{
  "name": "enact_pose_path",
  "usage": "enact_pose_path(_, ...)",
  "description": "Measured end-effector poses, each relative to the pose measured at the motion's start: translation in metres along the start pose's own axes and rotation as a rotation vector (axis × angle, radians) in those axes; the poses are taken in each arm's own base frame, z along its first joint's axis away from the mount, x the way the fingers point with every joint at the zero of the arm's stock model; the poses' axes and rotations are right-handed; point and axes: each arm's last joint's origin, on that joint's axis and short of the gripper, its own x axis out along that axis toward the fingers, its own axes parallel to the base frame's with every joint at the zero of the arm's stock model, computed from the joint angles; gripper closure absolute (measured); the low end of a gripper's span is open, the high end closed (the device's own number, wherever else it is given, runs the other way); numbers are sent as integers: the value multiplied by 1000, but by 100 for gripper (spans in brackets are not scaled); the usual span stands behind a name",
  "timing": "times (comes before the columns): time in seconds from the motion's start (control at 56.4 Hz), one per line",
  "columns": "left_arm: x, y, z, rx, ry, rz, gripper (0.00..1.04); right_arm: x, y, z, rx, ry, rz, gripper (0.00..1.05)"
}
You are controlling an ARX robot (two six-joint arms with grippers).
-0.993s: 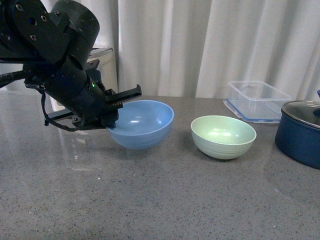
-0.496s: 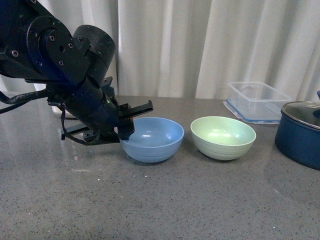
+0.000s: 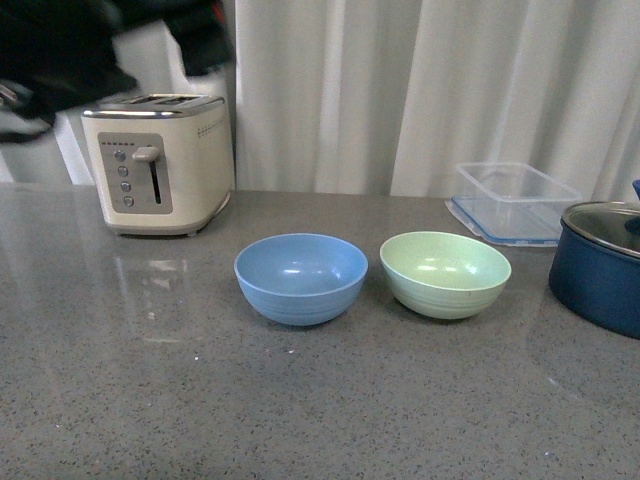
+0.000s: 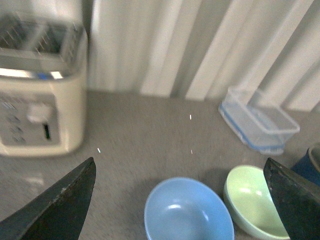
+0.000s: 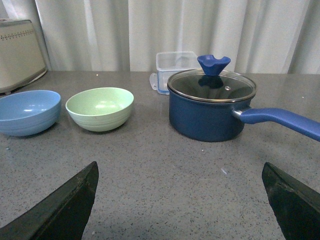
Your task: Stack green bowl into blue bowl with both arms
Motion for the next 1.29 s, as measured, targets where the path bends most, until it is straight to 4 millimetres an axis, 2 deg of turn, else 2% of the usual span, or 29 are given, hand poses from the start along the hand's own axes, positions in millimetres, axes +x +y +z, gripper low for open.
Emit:
enact_pose_path(0.053, -18, 2, 4, 51, -50, 106, 13, 0, 0, 0, 0, 0, 0, 10)
enact_pose_path(0.124, -36, 11, -7, 95, -67, 211, 26, 0, 0, 0, 0, 0, 2, 10)
enact_pose_path(0.213, -52, 20, -29, 124, -41, 233, 40, 0, 0, 0, 0, 0, 1, 10)
enact_pose_path(0.301, -73, 32, -68, 143, 38, 235, 61, 0, 0, 0, 0, 0, -2, 10)
enact_pose_path(0.461, -100, 39, -81, 148, 11, 237, 87, 0, 0, 0, 0, 0, 1, 10)
enact_pose_path(0.532, -115, 42, -89, 151, 0, 236, 101, 0, 0, 0, 0, 0, 0, 10)
enact_pose_path(0.674, -135, 47, -108, 152, 25, 234, 101, 0, 0, 0, 0, 0, 0, 10)
enact_pose_path(0.904, -158, 56, -118, 152, 11, 237, 101, 0, 0, 0, 0, 0, 0, 10)
enact_pose_path(1.294, -182, 54, -131, 152, 11, 240, 101, 0, 0, 0, 0, 0, 0, 10)
